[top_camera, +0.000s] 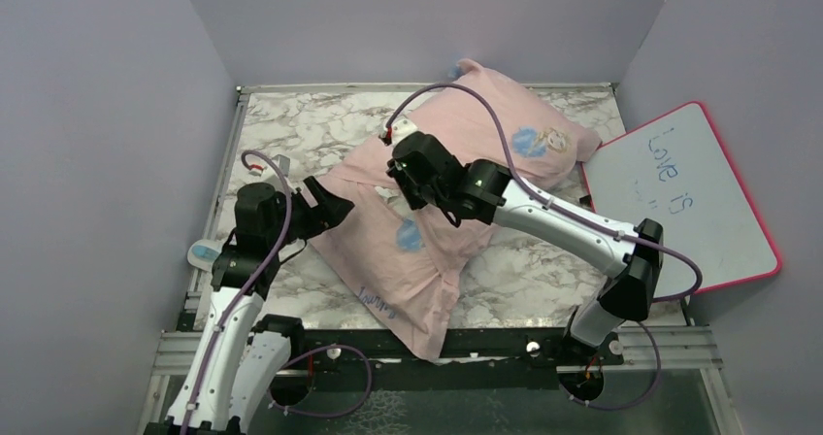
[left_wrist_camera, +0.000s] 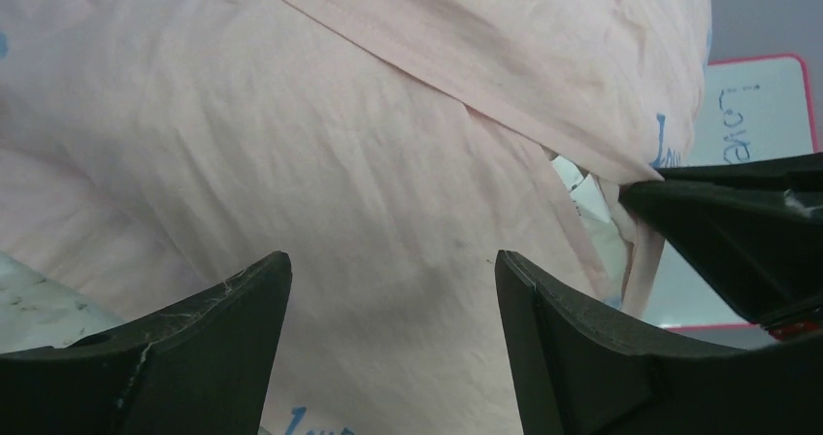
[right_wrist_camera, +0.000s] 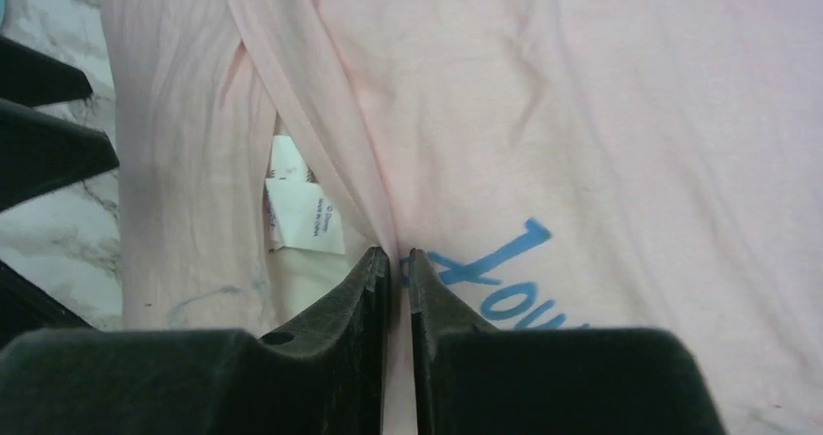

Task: Remove the pillowcase from the pillow
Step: Remove the pillow from the pillowcase.

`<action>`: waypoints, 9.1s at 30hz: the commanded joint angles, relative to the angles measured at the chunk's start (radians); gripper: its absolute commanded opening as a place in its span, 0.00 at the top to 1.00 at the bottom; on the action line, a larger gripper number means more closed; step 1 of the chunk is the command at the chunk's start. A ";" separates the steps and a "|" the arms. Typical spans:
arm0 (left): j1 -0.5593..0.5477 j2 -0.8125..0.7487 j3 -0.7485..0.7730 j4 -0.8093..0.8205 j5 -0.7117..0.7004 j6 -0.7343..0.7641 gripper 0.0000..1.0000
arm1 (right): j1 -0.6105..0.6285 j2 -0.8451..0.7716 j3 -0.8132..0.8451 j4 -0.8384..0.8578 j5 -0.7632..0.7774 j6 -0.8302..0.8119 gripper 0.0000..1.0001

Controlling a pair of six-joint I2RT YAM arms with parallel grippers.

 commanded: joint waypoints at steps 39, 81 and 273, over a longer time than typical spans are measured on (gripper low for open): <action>-0.266 0.266 0.120 -0.120 -0.190 0.016 1.00 | -0.062 -0.016 -0.049 0.027 0.069 0.185 0.99; -0.266 0.087 0.021 -0.256 -0.292 -0.143 1.00 | -0.113 0.163 0.197 0.161 0.141 0.004 0.99; -0.380 0.264 -0.026 -0.301 -0.294 -0.349 1.00 | -0.240 -0.153 -0.083 0.109 -0.550 -0.011 0.70</action>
